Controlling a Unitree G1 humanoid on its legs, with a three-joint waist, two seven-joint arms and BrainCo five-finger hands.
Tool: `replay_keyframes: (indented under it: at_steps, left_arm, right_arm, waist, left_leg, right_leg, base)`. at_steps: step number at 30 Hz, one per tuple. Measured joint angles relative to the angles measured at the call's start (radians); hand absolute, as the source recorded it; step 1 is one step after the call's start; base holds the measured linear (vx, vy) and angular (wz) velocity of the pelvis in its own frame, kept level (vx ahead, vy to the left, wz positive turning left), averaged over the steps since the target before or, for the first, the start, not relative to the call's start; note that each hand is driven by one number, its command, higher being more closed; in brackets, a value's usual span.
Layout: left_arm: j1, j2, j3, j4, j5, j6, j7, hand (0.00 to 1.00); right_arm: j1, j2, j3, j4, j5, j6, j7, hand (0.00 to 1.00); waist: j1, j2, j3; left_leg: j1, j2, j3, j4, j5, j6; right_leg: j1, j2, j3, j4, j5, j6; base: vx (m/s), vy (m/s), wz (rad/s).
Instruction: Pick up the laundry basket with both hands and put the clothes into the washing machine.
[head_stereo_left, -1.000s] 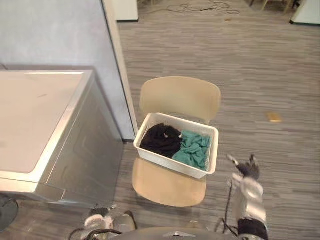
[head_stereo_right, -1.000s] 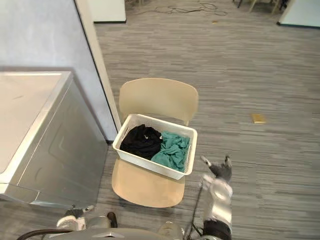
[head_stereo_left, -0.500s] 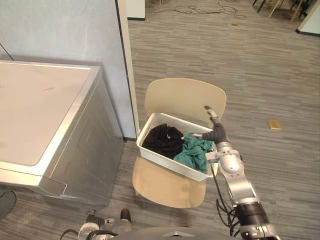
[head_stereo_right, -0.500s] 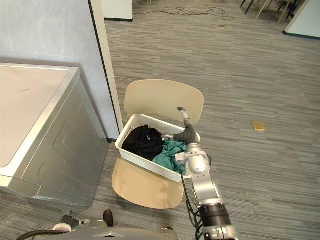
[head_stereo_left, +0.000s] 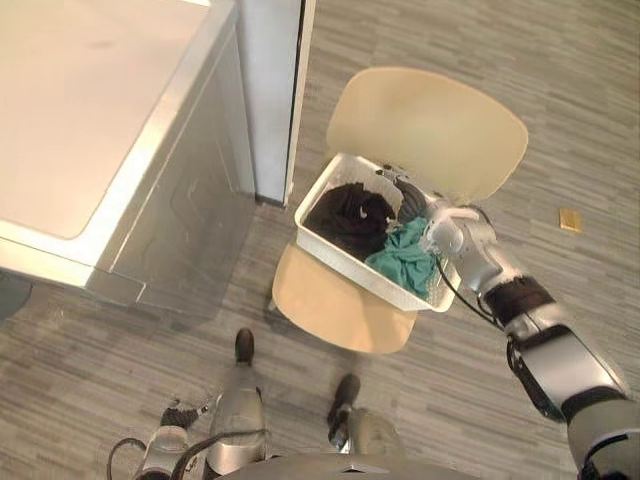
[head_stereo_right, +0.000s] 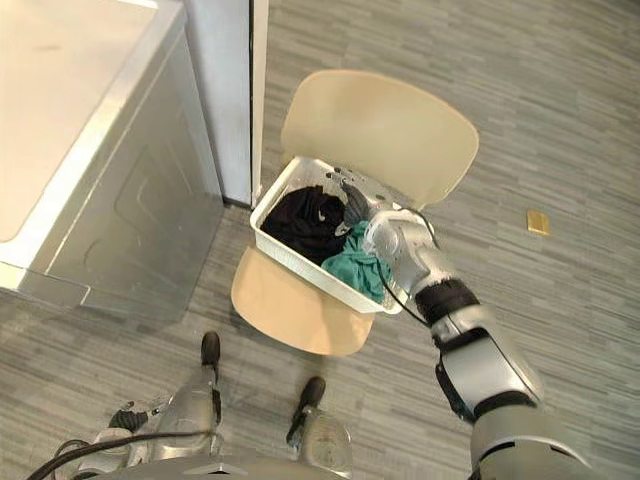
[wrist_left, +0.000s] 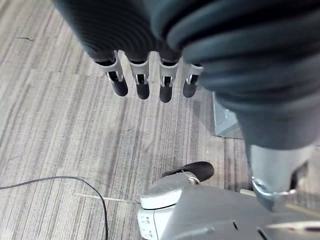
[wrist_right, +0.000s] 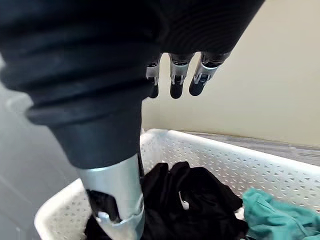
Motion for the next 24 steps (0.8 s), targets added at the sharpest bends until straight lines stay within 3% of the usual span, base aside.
replay_keyframes:
  at_steps: [3, 12, 17, 24]
  left_arm:
    - [-0.029, 0.0, -0.005, -0.003, -0.037, -0.003, 0.021, 0.0]
    - [-0.111, 0.0, -0.044, -0.063, -0.115, -0.033, 0.067, 0.0]
    - [-0.113, 0.001, -0.045, -0.06, -0.152, -0.033, 0.089, 0.0]
    - [-0.116, 0.0, -0.049, -0.041, -0.15, -0.027, 0.105, 0.0]
  right_arm:
    - [-0.047, -0.02, 0.0, 0.067, -0.055, 0.005, -0.001, 0.0]
    - [-0.059, -0.028, -0.07, 0.109, -0.053, 0.031, -0.035, 0.0]
    - [-0.06, 0.009, -0.162, 0.155, -0.036, 0.075, -0.103, 0.0]
    - [-0.058, 0.089, -0.177, 0.176, -0.037, 0.088, -0.151, 0.0]
  waist:
    - [0.002, -0.005, 0.034]
    - [0.014, -0.004, 0.121]
    - [0.016, -0.003, 0.132]
    - [0.021, -0.002, 0.134]
  left_leg:
    - [-0.03, 0.006, -0.007, 0.0, 0.011, 0.0]
    - [-0.087, 0.019, -0.028, -0.001, 0.033, -0.003]
    - [-0.128, 0.021, -0.051, -0.001, 0.037, -0.006]
    - [-0.15, 0.019, -0.074, -0.001, 0.044, -0.007]
  right_leg:
    - [-0.027, 0.006, -0.004, -0.002, 0.009, -0.001]
    - [-0.066, 0.023, -0.02, -0.013, 0.028, -0.005]
    - [-0.094, 0.026, -0.043, -0.01, 0.026, -0.007]
    - [-0.101, 0.026, -0.066, -0.009, 0.022, -0.007]
  base:
    - [-0.06, -0.007, 0.02]
    - [-0.01, -0.018, 0.02]
    - [0.01, -0.025, 0.1]
    - [0.01, -0.015, 0.08]
